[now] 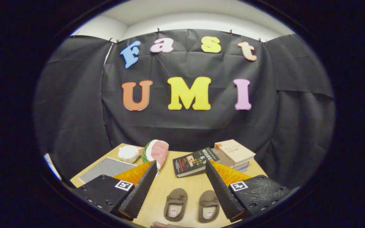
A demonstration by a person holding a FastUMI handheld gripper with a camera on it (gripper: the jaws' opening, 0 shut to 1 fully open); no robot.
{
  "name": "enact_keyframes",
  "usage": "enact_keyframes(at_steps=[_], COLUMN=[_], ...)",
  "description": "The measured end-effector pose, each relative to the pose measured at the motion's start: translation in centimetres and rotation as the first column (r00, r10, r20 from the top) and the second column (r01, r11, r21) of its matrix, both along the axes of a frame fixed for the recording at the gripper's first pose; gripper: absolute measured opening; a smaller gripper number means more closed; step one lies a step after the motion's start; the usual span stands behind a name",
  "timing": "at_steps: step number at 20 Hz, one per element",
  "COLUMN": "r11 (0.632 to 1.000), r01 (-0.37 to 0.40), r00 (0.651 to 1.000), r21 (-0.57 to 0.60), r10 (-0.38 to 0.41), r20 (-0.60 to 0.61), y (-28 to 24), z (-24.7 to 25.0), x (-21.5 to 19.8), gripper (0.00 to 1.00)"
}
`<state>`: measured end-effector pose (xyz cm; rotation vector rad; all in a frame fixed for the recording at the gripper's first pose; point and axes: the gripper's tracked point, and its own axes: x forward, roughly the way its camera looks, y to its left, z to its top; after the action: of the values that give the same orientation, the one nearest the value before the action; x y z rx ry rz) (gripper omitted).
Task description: Open the storage box then place both shoes into the box .Put the left shoe in first, then the right shoe, with the right side of both shoes facing outward in a uniform manner.
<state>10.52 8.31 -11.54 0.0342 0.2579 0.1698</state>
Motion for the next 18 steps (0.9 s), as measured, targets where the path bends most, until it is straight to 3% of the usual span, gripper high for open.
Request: enact_keyframes(at_steps=[4,8,14,18], r11=[0.987,0.965,0.945,0.941], r01=[-0.156,-0.255,-0.261,-0.246], r00=[0.98,0.926,0.787,0.74], r21=[0.028,0.055,0.195,0.231], r10=[0.158,0.26,0.326,0.336], r20=[-0.117,-0.274,-0.524,-0.583], y=[6.8,12.2,16.2,16.9], z=[-3.9,-8.8,-15.4,-17.2], x=[1.8,3.1,4.0,4.1], gripper=[0.96,0.96,0.96,0.96])
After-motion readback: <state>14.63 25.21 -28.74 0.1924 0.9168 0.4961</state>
